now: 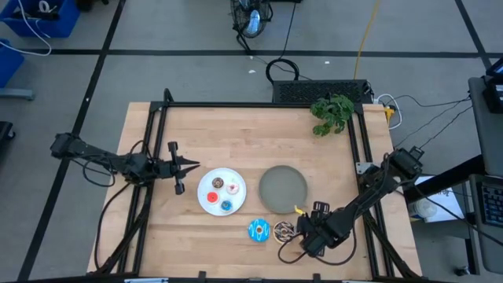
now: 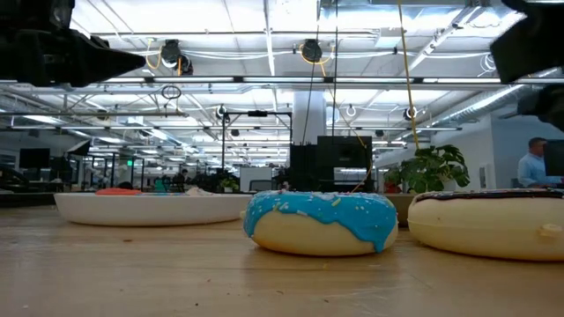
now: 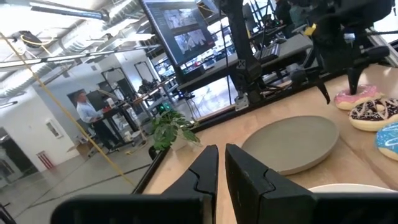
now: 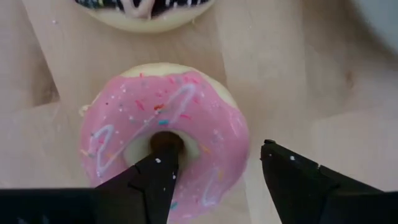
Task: Pick & Place donuts
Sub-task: Put the big pink donut on the gray plate, then put the big brown donut on the gray plate
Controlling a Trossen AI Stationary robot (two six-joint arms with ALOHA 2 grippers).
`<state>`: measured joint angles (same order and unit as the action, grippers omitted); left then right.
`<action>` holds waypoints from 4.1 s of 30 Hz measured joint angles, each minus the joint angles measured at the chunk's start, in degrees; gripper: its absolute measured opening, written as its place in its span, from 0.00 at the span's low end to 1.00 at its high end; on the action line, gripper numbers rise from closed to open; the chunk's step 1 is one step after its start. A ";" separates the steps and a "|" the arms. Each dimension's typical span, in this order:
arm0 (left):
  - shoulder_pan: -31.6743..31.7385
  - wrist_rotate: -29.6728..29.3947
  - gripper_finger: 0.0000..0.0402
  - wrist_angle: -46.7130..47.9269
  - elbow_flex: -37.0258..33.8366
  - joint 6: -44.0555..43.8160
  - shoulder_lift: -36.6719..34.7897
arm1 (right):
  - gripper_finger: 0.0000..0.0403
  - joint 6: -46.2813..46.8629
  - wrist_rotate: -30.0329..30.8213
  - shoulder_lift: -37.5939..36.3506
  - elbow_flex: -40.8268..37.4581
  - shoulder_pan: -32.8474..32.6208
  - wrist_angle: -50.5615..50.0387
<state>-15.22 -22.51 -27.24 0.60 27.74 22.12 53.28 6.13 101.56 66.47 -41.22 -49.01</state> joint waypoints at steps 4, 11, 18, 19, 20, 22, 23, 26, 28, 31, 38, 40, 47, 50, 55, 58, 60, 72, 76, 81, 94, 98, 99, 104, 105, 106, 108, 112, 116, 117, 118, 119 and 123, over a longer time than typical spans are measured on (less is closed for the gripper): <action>0.00 0.01 0.09 0.01 0.00 -0.76 0.00 | 0.53 0.24 -2.16 -0.07 -3.03 0.05 5.18; 0.00 0.01 0.09 0.01 0.00 -0.67 0.00 | 0.48 -0.46 -3.31 -0.22 -5.26 0.07 7.80; 0.00 0.04 0.09 0.01 0.00 -0.59 0.01 | 0.20 -2.61 -8.20 -0.94 -5.27 1.58 7.84; 0.00 0.04 0.09 0.00 0.01 -0.57 -0.01 | 0.15 -3.03 -9.19 -1.42 -5.37 1.98 7.77; 0.00 0.05 0.09 0.01 0.01 -0.56 0.01 | 0.10 -3.37 -9.81 -2.11 -5.40 2.32 7.68; 0.00 0.03 0.09 -0.01 0.02 -0.51 -0.01 | 0.04 -4.03 -9.94 -4.11 -5.43 3.00 7.73; 0.00 0.03 0.09 0.01 0.02 -0.50 -0.01 | 0.03 -4.57 -9.90 -5.29 -5.43 3.39 7.87; 0.00 0.03 0.09 0.00 0.02 -0.50 -0.01 | 0.06 -4.26 -9.58 -8.96 -5.41 4.56 7.20; 0.00 0.03 0.09 0.01 0.02 -0.50 0.01 | 0.07 -3.25 -9.45 -11.74 -5.41 5.34 6.63; 0.00 0.01 0.09 -0.01 0.02 -0.50 0.01 | 0.06 -3.24 -9.42 -15.38 -5.14 6.28 6.63; 0.00 -0.01 0.09 -0.01 0.02 -0.44 -0.01 | 0.02 -9.41 -6.46 -18.95 3.36 9.11 -0.44; 0.00 -0.01 0.09 -0.01 0.02 0.54 -0.01 | 0.03 -11.47 -4.53 -18.92 7.97 11.06 -4.82; 0.00 -0.03 0.09 -0.01 0.02 1.80 -0.01 | 0.03 -18.40 -0.03 -18.97 20.20 21.46 -14.81; 0.00 -0.04 0.09 0.02 0.02 3.71 -0.01 | 0.03 -22.52 1.28 -18.97 21.30 27.37 -14.60; 0.00 -0.05 0.09 0.14 0.02 4.79 -0.01 | 0.03 -28.48 -1.74 -16.27 21.32 37.27 -14.87; 0.00 -0.05 0.09 0.15 0.02 6.66 0.01 | 0.03 -30.90 -5.43 -13.54 21.32 41.79 -14.69; 0.00 -0.05 0.09 0.16 0.02 7.63 0.00 | 0.03 -33.09 -7.66 -11.16 21.32 43.89 -14.69; 0.00 -0.07 0.09 0.19 0.02 8.14 0.01 | 0.03 -45.70 -13.49 5.30 21.25 46.47 -13.09; 0.00 -0.07 0.09 0.17 0.02 8.13 0.01 | 0.03 -48.40 -13.46 9.21 21.25 46.52 -12.87; 0.00 -0.07 0.09 0.17 0.02 7.84 0.00 | 0.03 -49.13 -13.48 12.05 21.20 46.58 -12.54; 0.00 -0.03 0.09 0.11 0.02 7.06 -0.01 | 0.03 -47.98 -10.40 11.43 13.21 47.63 -7.28; -0.01 -0.03 0.09 0.08 0.02 7.04 -0.01 | 0.04 -47.95 -10.45 11.39 12.26 47.59 -7.15; 0.00 -0.03 0.09 0.06 0.02 7.02 -0.01 | 0.05 -47.99 -10.36 11.39 12.18 47.61 -7.13; 0.00 -0.01 0.09 0.06 0.02 6.87 0.01 | 0.15 -48.39 -7.56 10.95 12.06 46.98 -7.19; 0.00 -0.01 0.09 0.05 0.02 6.87 -0.01 | 0.18 -48.35 -7.55 10.63 12.02 46.84 -7.17; -0.01 0.00 0.09 0.03 0.02 6.89 0.00 | 0.21 -48.18 -7.42 10.18 12.01 46.71 -7.15; 0.00 0.01 0.09 0.01 0.02 6.88 0.00 | 0.26 -47.90 -7.35 9.02 12.01 46.57 -7.17; 0.00 0.03 0.09 -0.10 0.02 6.89 0.01 | 0.36 -46.61 -7.37 6.29 12.01 46.34 -7.28; -0.01 0.07 0.09 -0.12 0.02 6.89 -0.01 | 0.42 -45.51 -7.34 4.54 12.01 46.34 -6.93; -0.02 0.13 0.09 -0.11 0.02 6.89 -0.01 | 0.43 -45.51 -7.16 4.33 12.01 46.34 -6.97; 0.00 0.14 0.09 -0.14 0.02 6.89 -0.01 | 0.44 -45.54 -6.22 4.10 12.01 46.34 -7.16; -0.01 0.17 0.09 -0.13 0.02 6.89 0.00 | 0.45 -45.57 -4.63 3.89 12.01 46.34 -7.40; 0.00 0.17 0.09 -0.13 0.02 6.67 -0.01 | 0.46 -45.31 3.41 1.42 12.01 46.34 -10.38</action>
<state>-15.22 -22.35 -27.37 0.62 34.42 22.11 7.96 9.54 102.98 78.48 5.13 -59.40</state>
